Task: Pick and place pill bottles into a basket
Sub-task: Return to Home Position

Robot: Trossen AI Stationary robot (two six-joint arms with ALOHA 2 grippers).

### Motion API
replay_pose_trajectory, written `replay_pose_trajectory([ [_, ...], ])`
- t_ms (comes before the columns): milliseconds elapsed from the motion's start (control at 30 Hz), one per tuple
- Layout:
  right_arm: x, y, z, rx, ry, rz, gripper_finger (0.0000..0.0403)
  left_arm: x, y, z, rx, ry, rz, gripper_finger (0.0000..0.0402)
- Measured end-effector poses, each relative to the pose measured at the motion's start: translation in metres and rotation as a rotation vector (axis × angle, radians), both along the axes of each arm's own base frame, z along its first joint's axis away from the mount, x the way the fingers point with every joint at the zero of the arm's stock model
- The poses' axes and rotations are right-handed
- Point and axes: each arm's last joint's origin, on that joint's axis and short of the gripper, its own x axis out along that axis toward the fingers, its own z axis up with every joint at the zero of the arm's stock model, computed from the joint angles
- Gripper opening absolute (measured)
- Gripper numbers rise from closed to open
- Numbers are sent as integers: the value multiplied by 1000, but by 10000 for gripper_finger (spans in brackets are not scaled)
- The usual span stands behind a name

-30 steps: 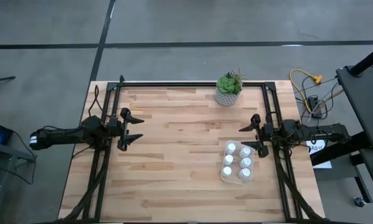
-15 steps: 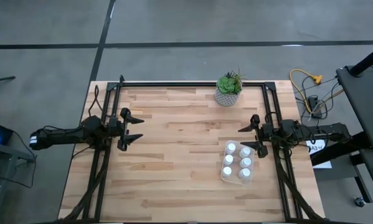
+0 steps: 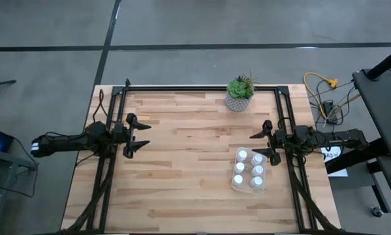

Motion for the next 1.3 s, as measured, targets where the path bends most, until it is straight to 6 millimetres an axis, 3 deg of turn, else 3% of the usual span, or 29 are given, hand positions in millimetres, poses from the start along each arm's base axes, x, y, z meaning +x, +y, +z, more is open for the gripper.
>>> replay_pose_trajectory([
  [1300,0,0,0,1,-1,0,257,0,0,0,0,-2,0,287],
])
